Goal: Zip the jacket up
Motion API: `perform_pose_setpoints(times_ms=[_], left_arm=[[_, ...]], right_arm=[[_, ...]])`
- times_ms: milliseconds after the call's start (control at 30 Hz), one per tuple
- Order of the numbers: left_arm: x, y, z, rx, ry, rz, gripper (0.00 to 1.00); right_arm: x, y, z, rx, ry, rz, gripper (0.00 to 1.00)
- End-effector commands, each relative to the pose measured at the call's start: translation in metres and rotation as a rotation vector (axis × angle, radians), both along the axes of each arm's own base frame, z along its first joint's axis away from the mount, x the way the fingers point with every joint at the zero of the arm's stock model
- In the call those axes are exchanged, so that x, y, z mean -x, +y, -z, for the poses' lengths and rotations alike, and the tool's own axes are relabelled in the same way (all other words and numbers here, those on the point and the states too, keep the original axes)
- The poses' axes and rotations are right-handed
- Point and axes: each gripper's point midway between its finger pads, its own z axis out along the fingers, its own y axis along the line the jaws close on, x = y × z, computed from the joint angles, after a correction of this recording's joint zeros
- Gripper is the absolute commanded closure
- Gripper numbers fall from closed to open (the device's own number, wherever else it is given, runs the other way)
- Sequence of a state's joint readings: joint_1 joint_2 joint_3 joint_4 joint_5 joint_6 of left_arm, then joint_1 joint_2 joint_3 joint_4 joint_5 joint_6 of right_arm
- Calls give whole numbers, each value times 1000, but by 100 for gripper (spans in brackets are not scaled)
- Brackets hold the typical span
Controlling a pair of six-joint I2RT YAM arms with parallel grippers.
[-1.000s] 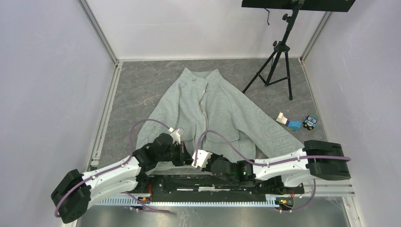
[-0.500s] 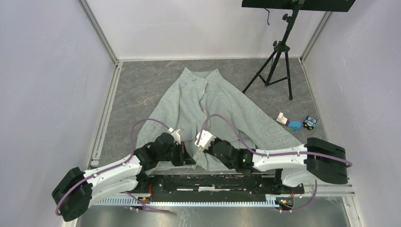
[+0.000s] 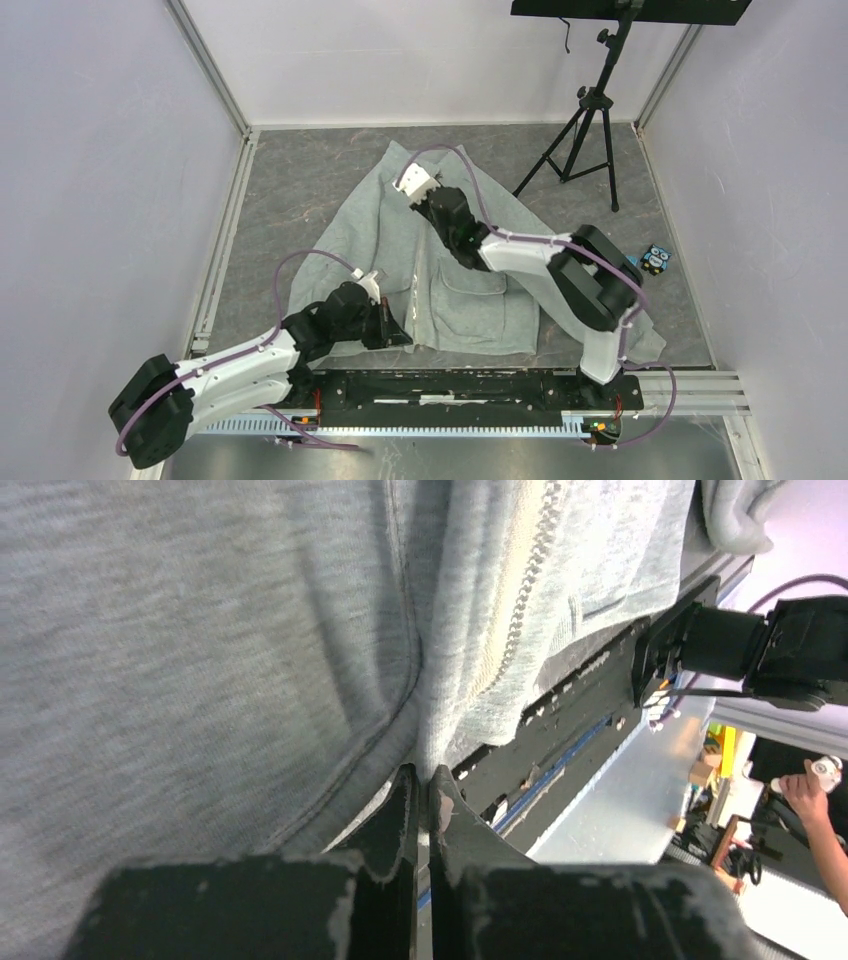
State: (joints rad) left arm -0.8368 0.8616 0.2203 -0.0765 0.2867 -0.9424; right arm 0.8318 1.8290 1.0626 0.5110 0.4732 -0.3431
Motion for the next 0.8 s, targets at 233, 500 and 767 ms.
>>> perform_pose_setpoints(times_ms=[233,500,767], left_arm=[[41,22,40,-156,189,66,98],[60,48,73,-254,277,39,98],[36,26,68,-287,249,57,98]], right_arm=[[-188,-2,-93,-126,-283,58,100],[-262,-9,-106,-180,-431,10,100],[-271,-5,-91,-220,-437,-31,100]])
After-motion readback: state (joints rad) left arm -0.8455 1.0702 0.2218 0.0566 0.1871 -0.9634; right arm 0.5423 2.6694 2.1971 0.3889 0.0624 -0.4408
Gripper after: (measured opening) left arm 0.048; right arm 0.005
